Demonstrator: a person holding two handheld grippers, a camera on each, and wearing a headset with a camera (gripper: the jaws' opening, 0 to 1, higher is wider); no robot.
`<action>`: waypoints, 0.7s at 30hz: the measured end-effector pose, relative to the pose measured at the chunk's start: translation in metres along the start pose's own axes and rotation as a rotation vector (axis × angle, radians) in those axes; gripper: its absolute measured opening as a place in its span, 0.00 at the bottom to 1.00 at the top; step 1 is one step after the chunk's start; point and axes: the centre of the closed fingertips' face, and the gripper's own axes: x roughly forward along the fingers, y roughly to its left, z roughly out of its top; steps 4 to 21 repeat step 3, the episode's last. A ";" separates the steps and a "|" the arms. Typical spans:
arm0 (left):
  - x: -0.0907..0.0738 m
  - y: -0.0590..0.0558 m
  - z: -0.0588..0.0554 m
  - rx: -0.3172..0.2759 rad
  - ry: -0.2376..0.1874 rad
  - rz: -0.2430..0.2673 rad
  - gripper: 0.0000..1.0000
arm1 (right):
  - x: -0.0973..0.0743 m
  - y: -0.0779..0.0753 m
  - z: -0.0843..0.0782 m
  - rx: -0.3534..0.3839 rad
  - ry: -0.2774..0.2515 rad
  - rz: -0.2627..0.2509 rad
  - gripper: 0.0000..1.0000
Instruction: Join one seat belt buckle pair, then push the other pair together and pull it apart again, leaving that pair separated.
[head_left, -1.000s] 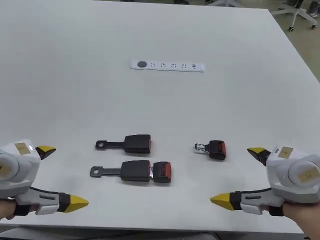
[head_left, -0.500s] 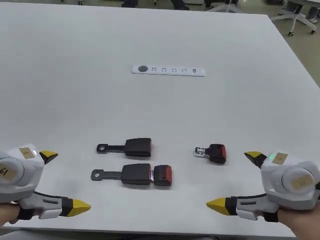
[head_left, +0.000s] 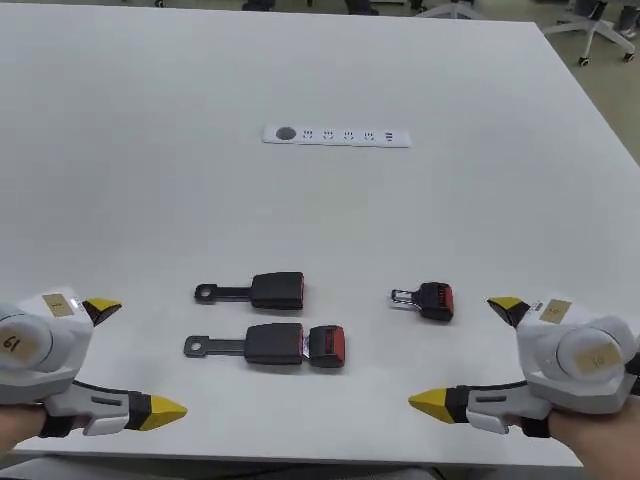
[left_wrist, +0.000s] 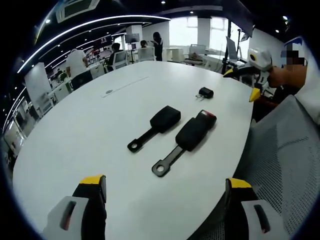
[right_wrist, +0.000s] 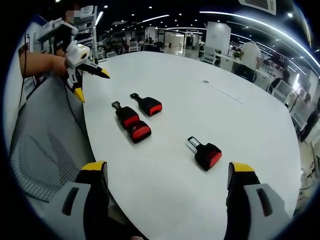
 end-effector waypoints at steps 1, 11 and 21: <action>0.000 0.001 0.001 -0.004 -0.003 0.001 1.00 | 0.001 0.001 0.000 -0.002 0.000 0.000 1.00; 0.001 0.002 0.001 -0.007 -0.008 0.003 1.00 | 0.002 0.000 0.001 0.002 -0.001 -0.003 1.00; 0.001 0.002 0.001 -0.007 -0.008 0.003 1.00 | 0.002 0.000 0.001 0.002 -0.001 -0.003 1.00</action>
